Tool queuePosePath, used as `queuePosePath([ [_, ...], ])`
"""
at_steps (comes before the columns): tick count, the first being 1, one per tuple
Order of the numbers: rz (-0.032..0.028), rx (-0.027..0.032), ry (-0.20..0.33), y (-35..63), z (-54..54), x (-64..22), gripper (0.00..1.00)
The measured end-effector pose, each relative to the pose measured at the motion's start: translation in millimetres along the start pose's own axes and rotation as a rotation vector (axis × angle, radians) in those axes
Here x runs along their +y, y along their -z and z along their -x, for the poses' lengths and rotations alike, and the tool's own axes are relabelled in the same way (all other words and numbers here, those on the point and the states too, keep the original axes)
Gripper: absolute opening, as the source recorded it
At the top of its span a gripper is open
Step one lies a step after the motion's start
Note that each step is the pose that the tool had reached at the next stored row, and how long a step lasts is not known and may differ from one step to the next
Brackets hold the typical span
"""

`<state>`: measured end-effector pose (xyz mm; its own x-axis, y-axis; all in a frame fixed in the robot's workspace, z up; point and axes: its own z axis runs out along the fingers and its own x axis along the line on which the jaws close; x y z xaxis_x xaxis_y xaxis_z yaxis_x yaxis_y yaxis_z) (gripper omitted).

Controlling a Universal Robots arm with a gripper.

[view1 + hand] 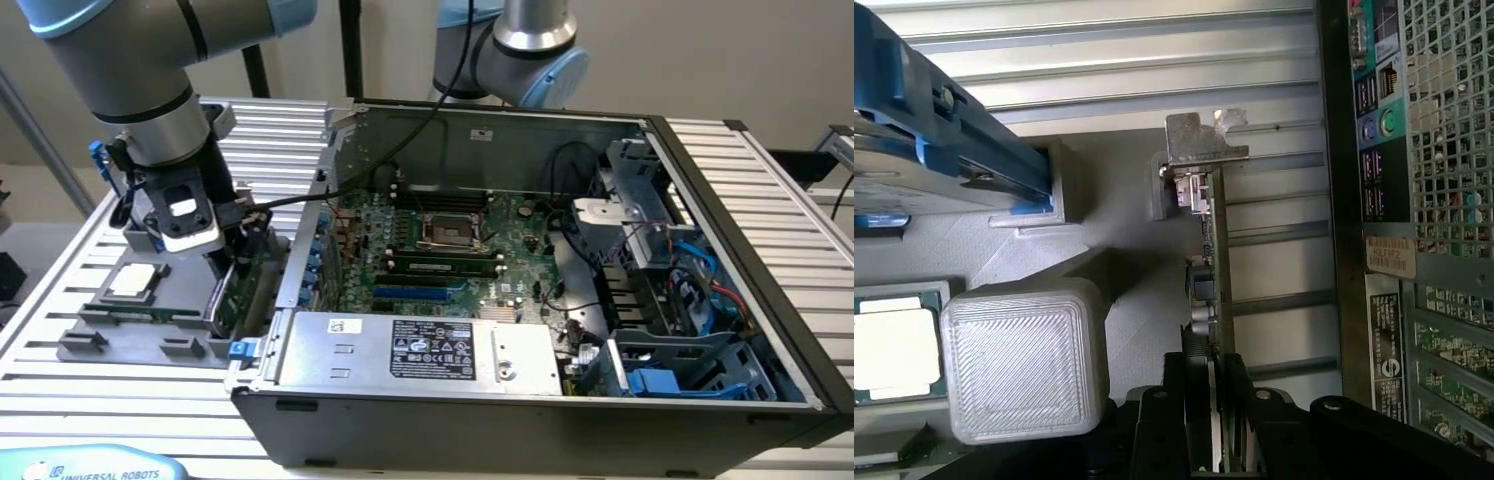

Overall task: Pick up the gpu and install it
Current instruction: 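Pick up the gpu and move the gpu toward the slot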

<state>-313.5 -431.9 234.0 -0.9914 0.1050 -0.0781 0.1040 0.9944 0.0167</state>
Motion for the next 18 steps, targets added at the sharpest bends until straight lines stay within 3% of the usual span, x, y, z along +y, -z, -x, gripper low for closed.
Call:
queuePosePath([
  [10, 0.0107, 0.0025, 0.138, 0.1, -0.1, 0.0, 0.27],
  [18, 0.0108, 0.0029, 0.137, 0.1, 0.0, -0.1, 0.27],
])
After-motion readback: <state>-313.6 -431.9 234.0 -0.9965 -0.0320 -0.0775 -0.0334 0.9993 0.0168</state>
